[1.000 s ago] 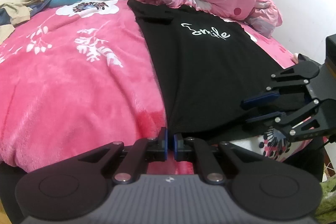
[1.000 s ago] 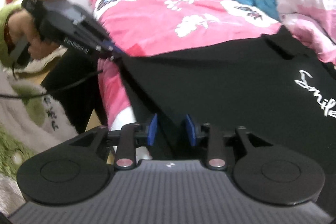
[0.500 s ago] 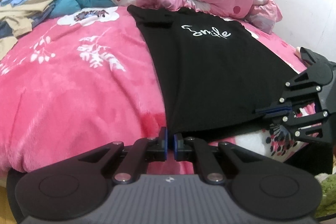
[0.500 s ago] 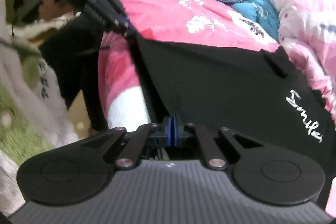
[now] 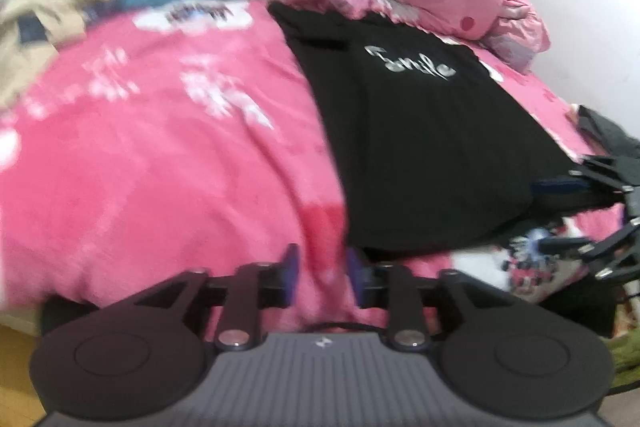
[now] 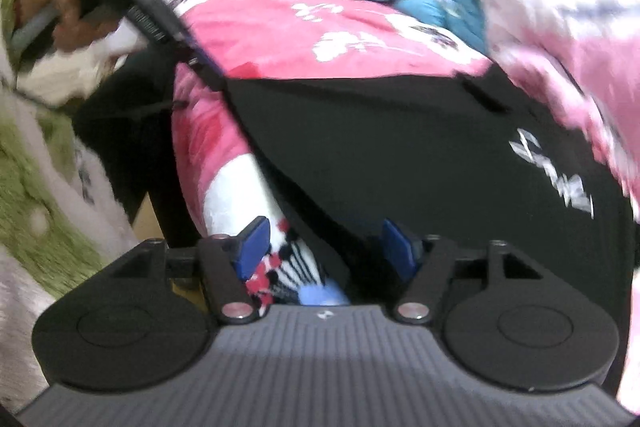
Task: Fold clothes
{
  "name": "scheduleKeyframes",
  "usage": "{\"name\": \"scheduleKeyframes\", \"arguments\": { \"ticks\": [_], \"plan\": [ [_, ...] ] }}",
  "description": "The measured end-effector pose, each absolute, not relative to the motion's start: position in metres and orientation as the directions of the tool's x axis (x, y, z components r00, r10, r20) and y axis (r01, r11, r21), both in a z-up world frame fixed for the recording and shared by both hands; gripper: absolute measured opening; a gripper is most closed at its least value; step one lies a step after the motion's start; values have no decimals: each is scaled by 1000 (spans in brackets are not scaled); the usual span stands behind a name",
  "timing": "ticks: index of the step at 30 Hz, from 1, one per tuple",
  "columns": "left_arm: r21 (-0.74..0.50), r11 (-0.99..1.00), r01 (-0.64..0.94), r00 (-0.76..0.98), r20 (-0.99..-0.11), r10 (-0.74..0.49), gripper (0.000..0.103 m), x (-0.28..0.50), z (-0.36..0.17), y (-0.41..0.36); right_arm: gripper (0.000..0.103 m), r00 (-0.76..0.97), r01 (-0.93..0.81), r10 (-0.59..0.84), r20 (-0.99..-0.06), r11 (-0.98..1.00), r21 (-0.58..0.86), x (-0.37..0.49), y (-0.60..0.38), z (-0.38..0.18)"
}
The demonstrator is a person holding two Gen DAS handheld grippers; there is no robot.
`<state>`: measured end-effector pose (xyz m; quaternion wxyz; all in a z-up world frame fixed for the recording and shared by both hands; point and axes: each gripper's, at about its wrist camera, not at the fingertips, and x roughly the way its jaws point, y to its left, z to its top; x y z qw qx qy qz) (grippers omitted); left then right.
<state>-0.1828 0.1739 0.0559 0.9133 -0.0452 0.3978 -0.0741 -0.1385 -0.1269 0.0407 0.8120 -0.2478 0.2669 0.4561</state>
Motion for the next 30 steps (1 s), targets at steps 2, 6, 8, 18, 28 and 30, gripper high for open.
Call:
{"name": "scheduleKeyframes", "arguments": {
  "ticks": [2,6,8,18,28,30],
  "plan": [
    [-114,990,88,685,-714,-143,37,-182,63,175,63,467,-829,617,-634,556,-70,-138,-150,46],
    [-135,985,110,702,-690,-173,36,-172,74,168,63,548,-689,608,-575,717,102,-141,-204,53],
    [-159,972,174,696,-678,-236,37,-161,76,151,62,599,-605,586,-546,778,171,-143,-230,55],
    [-223,871,437,544,-706,-454,36,-128,47,69,55,806,-189,355,-473,913,362,-151,-336,62],
    [-208,750,628,423,-718,-553,38,-118,50,32,38,614,-578,516,-597,809,104,-112,-272,54],
    [-194,738,646,412,-726,-551,37,-116,46,26,36,553,-649,530,-643,758,67,-100,-257,46]
  ]
}}
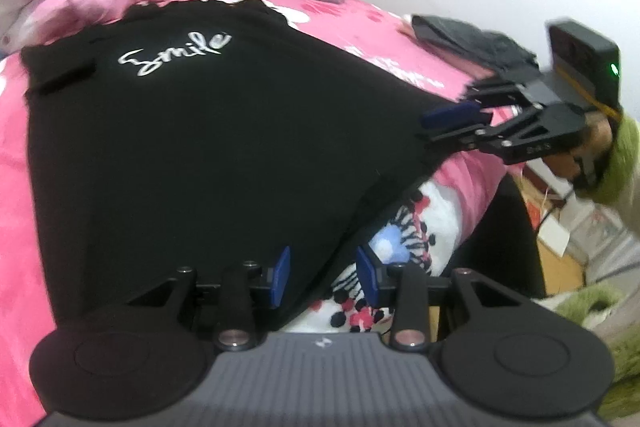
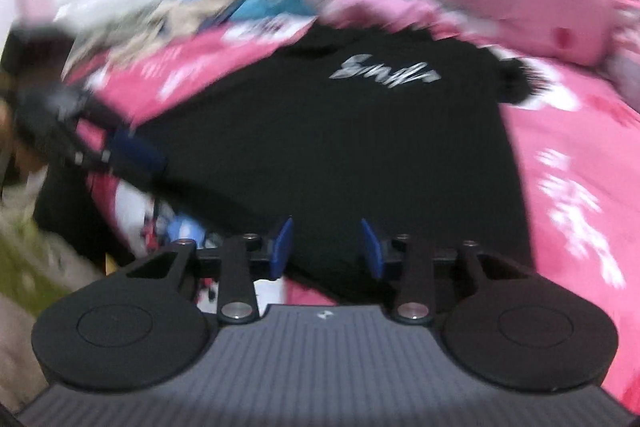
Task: Fold clothes
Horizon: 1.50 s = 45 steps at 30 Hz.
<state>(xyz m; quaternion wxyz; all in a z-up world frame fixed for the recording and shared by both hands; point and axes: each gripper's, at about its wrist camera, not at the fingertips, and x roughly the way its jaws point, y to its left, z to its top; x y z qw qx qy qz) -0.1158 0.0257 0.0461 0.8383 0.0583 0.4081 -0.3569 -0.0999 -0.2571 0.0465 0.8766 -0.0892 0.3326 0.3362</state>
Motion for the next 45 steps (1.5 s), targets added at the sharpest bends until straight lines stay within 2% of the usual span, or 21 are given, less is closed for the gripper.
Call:
{"name": "scheduleKeyframes", "arguments": {
  "ticks": [5,7,9,11,16,17,19,23,25,32,39,42,45],
  "plan": [
    [-204,723,660,393,-727,-563,34,-109,43,22,31,437,-744,542,-718,667,50,-76,-242,37],
    [-201,721,663,391,-729,-562,20,-106,43,22,30,408,-766,544,-733,641,49,-73,-239,36],
    [-198,720,665,390,-731,-561,12,-105,44,24,27,382,-787,547,-745,615,48,-73,-236,36],
    [-199,717,668,389,-728,-565,9,-104,45,24,19,357,-807,549,-756,589,46,-73,-232,36],
    [-170,713,680,410,-718,-562,2,-107,49,23,7,317,-847,547,-775,531,28,-85,-228,40],
    [-146,720,679,438,-705,-557,2,-109,52,23,3,320,-852,544,-775,524,16,-87,-227,41],
    [-84,734,674,509,-666,-545,2,-115,60,23,1,345,-849,545,-764,528,-7,-89,-227,45],
    [-10,746,666,599,-588,-543,2,-124,73,22,1,445,-822,552,-705,565,-76,-89,-230,60],
    [24,747,664,613,-589,-526,2,-124,70,18,1,502,-802,539,-676,583,-130,-90,-229,63],
    [193,699,689,633,-630,-450,2,-137,45,4,1,560,-793,495,-664,553,-256,-106,-217,42],
    [216,665,714,618,-642,-455,2,-152,40,4,1,548,-813,487,-680,500,-297,-126,-214,36],
    [254,696,672,673,-603,-429,2,-146,46,1,1,536,-824,489,-688,478,-303,-131,-212,36],
    [277,751,600,747,-529,-402,2,-136,57,0,1,625,-767,459,-631,510,-388,-125,-208,38]
  ]
}}
